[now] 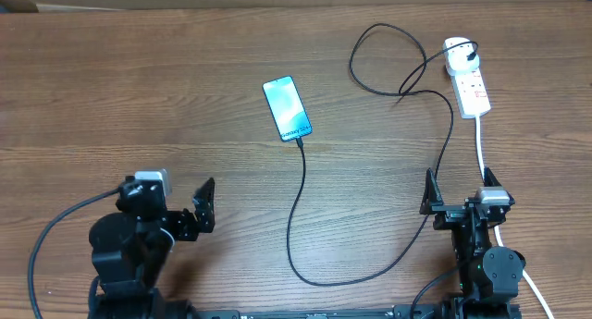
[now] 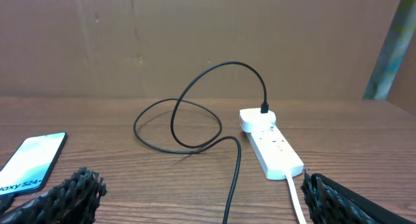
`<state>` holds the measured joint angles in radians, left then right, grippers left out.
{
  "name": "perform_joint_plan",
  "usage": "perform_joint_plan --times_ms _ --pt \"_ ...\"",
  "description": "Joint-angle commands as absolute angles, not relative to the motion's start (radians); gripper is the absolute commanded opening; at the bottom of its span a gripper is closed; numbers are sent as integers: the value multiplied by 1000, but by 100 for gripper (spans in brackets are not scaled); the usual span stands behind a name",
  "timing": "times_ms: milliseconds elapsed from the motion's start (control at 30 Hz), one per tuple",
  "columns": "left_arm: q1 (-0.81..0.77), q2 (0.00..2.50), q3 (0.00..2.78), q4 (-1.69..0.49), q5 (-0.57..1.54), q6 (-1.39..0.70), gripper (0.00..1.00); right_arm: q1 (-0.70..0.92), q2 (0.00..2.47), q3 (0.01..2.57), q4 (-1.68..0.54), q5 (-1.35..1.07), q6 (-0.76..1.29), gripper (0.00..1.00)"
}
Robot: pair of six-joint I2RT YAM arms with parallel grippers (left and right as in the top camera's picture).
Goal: Plug charger to phone and switch on socket
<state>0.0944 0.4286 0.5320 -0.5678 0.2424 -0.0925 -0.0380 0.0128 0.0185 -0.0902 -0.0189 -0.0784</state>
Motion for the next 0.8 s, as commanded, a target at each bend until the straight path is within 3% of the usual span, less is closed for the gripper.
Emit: perform_joint_plan --times_ms 0,767 --pt "104 374 462 -512 264 -59 100 -35 3 8 -85 -12 -80 100" --pt "105 142 342 -349 176 -59 100 -35 3 8 -85 -12 -80 100"
